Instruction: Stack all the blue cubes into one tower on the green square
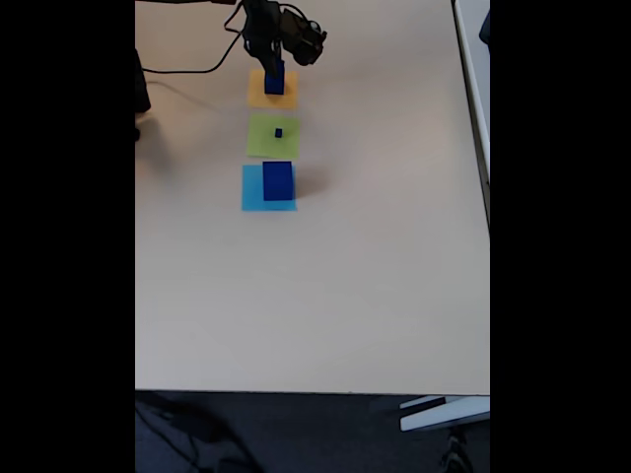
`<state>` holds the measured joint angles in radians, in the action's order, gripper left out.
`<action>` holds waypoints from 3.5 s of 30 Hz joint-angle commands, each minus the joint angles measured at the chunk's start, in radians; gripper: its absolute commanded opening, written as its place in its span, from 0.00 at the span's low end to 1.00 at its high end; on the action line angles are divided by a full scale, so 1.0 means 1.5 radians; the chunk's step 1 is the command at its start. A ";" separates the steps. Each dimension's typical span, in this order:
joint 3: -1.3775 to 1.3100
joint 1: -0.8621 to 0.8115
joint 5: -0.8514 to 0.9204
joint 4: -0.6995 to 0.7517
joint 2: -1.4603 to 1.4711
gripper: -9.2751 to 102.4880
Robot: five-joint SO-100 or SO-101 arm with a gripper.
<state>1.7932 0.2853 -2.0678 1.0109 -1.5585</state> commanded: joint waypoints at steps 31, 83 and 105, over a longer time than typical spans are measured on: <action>-0.133 0.006 0.036 0.008 -0.018 0.23; -0.100 -0.268 0.353 -0.006 -0.115 0.23; 0.139 -0.235 0.325 -0.221 -0.154 0.23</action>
<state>1.9957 -0.0752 -1.5769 0.7210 -1.7135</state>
